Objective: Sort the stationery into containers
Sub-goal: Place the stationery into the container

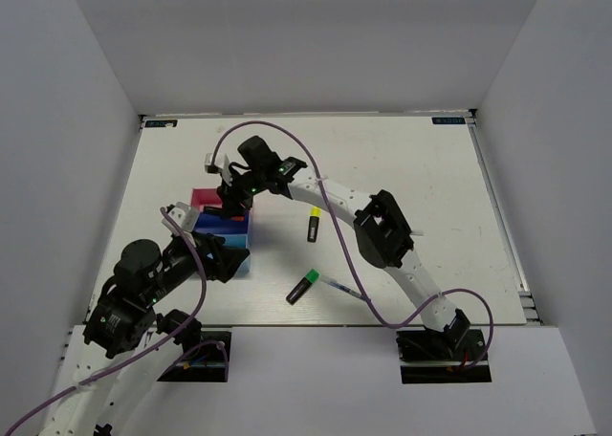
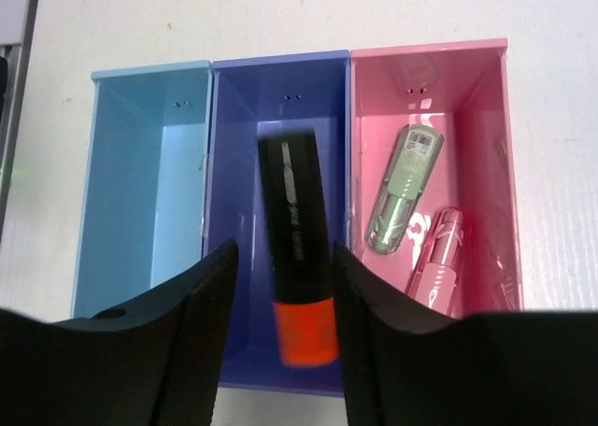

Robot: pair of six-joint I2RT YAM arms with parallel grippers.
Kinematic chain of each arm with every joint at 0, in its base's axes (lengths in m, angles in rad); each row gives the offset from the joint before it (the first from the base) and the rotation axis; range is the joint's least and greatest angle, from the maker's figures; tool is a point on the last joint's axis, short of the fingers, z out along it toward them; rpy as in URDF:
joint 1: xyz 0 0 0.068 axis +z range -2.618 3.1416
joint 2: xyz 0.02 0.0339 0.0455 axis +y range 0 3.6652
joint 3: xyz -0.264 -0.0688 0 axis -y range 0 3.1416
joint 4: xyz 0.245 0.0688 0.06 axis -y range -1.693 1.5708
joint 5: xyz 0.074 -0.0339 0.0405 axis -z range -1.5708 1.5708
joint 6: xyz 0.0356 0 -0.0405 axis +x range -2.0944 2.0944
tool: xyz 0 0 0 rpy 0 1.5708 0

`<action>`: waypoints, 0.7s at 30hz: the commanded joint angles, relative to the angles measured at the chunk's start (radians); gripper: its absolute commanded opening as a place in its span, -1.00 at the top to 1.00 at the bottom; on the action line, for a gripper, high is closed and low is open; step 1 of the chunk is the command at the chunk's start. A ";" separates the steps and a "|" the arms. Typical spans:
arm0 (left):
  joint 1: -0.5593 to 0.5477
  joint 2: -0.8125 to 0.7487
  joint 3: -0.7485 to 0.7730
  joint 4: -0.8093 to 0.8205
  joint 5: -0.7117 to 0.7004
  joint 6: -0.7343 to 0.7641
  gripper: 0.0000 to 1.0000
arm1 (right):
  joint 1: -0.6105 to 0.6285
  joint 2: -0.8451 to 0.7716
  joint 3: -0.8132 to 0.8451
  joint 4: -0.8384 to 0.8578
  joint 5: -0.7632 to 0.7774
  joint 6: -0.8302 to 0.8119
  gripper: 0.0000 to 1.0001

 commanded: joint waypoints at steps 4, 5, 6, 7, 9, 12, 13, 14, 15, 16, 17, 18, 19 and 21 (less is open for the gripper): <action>0.000 -0.008 -0.012 -0.025 0.021 -0.012 -0.71 | 0.015 -0.030 0.001 0.012 0.012 -0.007 -0.12; -0.002 -0.010 -0.012 -0.026 0.021 -0.009 -0.71 | 0.015 -0.042 0.001 0.014 0.012 -0.007 -0.12; -0.002 -0.013 -0.011 -0.034 0.021 -0.009 -0.71 | 0.012 -0.048 0.001 0.009 0.015 -0.007 -0.12; 0.000 -0.011 -0.008 -0.040 0.019 -0.009 -0.71 | 0.012 -0.057 0.003 0.009 0.019 -0.009 -0.12; -0.002 -0.010 -0.003 -0.048 0.030 -0.005 -0.62 | 0.007 -0.086 0.003 0.000 0.041 -0.016 -0.08; -0.002 0.008 0.011 -0.069 0.065 -0.002 -0.14 | 0.001 -0.158 -0.002 -0.043 0.181 0.001 0.26; -0.003 0.021 0.020 -0.083 0.076 0.004 0.08 | -0.008 -0.175 -0.006 -0.057 0.240 0.036 0.80; 0.000 0.039 0.021 -0.089 0.117 0.009 0.54 | -0.011 -0.195 -0.043 -0.065 0.461 0.057 1.00; -0.002 0.070 0.021 -0.098 0.131 0.015 0.69 | -0.011 -0.253 -0.058 -0.074 0.528 0.070 1.00; 0.000 0.102 0.015 -0.088 0.152 0.014 0.81 | -0.021 -0.275 -0.096 -0.086 0.585 0.108 1.00; -0.003 0.119 0.000 -0.081 0.221 0.015 0.88 | -0.039 -0.311 -0.147 -0.130 0.730 0.129 1.00; -0.003 0.137 -0.008 -0.071 0.241 0.011 0.88 | -0.045 -0.330 -0.199 -0.153 0.749 0.157 1.00; 0.000 0.198 -0.018 -0.025 0.282 0.006 0.83 | -0.069 -0.367 -0.228 -0.167 0.759 0.195 1.00; -0.002 0.235 -0.055 0.021 0.355 0.000 0.26 | -0.115 -0.421 -0.348 -0.247 0.783 0.259 1.00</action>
